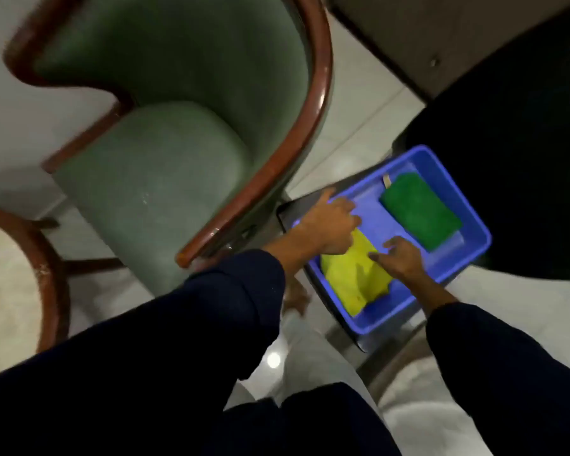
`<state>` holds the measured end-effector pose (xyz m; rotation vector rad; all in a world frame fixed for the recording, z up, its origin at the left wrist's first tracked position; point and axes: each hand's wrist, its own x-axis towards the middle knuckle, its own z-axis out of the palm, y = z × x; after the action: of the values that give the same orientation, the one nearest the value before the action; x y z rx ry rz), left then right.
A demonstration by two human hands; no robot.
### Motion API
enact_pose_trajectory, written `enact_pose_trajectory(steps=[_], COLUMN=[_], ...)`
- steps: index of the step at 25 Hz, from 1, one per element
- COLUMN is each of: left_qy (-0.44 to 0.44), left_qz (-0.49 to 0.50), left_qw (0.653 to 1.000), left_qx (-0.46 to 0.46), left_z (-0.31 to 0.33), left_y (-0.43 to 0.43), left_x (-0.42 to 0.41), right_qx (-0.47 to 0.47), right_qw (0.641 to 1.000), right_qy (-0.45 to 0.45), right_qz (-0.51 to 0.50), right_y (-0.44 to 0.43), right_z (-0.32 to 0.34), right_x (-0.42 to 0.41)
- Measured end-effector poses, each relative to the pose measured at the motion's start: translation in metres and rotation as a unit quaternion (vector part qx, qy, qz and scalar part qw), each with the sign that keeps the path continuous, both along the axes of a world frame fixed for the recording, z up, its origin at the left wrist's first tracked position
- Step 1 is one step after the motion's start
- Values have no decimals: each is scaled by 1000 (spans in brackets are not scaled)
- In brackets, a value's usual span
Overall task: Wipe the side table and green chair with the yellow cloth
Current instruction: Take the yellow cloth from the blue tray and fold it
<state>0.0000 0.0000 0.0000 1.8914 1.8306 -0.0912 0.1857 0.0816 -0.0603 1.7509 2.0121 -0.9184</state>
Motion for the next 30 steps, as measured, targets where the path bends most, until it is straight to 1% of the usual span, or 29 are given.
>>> enact_pose_trajectory(steps=[1,2,3,5,8,9,10,12,14,15,17,19,20,21,22,23,24,25,26,27,29,30], left_qy=[10,-2,-15,-40,-110,-129,-147,-186,-234,-272,-338,-380,-442,-534,-623,-688,-728,-749,-756,-752,-724,-709], left_qz=[-3,-2,12,39,125,155,177,213,265,313,439,519,539,546,547,550,553,556,560,567,596,614], left_qw=[997,992,989,986,982,977,971,958,934,909,830,759,703,626,541,464,405,360,335,327,330,329], left_qx=[-76,-124,-147,-155,-86,-74,-64,-48,-44,-43,-56,-104,-142,-161,-143,-90,-31,19,58,80,105,112], left_z=[-14,-27,-42,-53,-46,-43,-38,-26,-14,-6,11,30,38,45,49,52,55,56,57,58,52,49], left_y=[-8,-14,-28,-54,-71,-78,-84,-90,-95,-98,-108,-130,-144,-160,-177,-198,-219,-240,-264,-288,-347,-377], left_x=[8,12,19,23,24,23,22,17,7,2,-11,-33,-44,-57,-69,-85,-101,-119,-138,-158,-201,-220], right_qx=[-28,-43,-65,-87,-58,-55,-63,-92,-105,-122,-180,-251,-292,-329,-361,-390,-418,-438,-443,-432,-386,-357], right_qw=[999,996,993,987,981,984,990,995,987,980,958,926,906,886,868,851,836,827,824,827,837,847], right_qy=[-29,-64,-93,-129,-166,-146,-100,28,119,155,216,268,290,307,317,321,315,302,281,255,207,187], right_qz=[19,36,43,45,76,83,74,28,11,20,53,88,96,109,125,147,165,185,216,255,328,346], right_y=[-4,-5,-11,-27,-37,-39,-40,-40,-36,-32,-26,-27,-32,-40,-52,-69,-87,-107,-130,-154,-211,-239], right_z=[-15,-25,-38,-50,-58,-60,-59,-46,-18,2,51,104,126,145,161,173,183,189,191,188,174,163], right_x=[6,5,10,9,12,11,9,2,-15,-26,-53,-87,-106,-126,-146,-169,-193,-216,-240,-263,-306,-326])
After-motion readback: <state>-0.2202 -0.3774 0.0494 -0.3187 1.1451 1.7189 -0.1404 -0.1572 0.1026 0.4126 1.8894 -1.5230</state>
